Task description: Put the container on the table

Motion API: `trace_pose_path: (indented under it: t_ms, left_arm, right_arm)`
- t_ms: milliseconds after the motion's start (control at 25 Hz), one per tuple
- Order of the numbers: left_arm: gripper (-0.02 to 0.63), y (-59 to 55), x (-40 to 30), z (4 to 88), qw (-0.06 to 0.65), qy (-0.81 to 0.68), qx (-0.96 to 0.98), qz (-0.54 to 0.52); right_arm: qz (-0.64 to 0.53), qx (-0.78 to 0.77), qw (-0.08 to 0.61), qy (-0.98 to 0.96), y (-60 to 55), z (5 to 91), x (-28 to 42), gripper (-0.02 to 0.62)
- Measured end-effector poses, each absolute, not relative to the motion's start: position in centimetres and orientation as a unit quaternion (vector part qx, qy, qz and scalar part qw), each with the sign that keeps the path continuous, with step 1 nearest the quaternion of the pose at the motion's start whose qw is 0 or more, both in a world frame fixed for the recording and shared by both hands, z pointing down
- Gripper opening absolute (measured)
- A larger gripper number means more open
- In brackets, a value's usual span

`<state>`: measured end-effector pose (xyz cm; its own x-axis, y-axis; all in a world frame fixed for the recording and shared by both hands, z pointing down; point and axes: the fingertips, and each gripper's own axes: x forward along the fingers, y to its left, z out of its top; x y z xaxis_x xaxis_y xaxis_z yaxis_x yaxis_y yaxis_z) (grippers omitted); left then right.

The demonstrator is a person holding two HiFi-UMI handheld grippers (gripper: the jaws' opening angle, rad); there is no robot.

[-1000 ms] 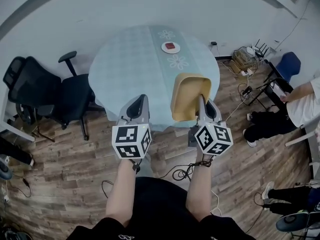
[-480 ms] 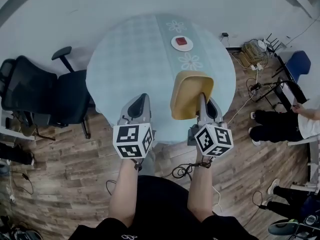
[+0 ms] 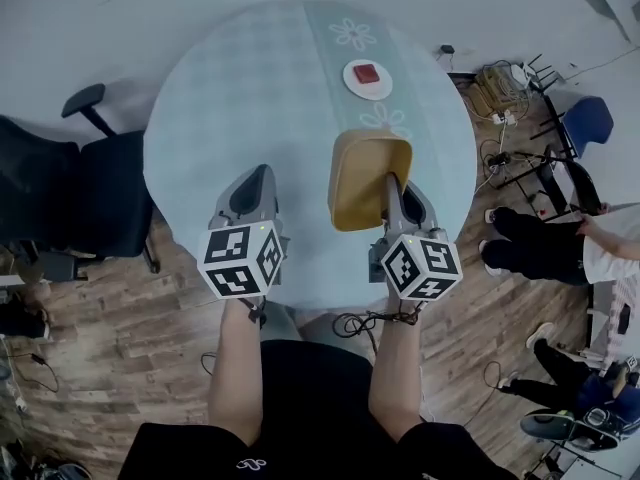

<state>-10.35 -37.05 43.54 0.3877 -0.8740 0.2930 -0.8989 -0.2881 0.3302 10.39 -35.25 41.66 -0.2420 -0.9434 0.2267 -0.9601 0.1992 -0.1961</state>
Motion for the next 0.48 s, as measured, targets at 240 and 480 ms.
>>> trace_pose_path:
  t_ms: [240, 480]
  left_arm:
    - [0.002, -39.5, -11.2, 47.4, 0.263, -0.543, 0.796, 0.046]
    - [0.002, -41.5, -11.5, 48.4, 0.278, -0.538, 0.794, 0.054]
  right_arm:
    - [0.186, 0.620, 0.085, -0.757, -37.8, 46.0, 10.5, 0.012]
    - [0.212, 0.601, 0.140, -0.758, -41.1, 50.3, 9.1, 0.012]
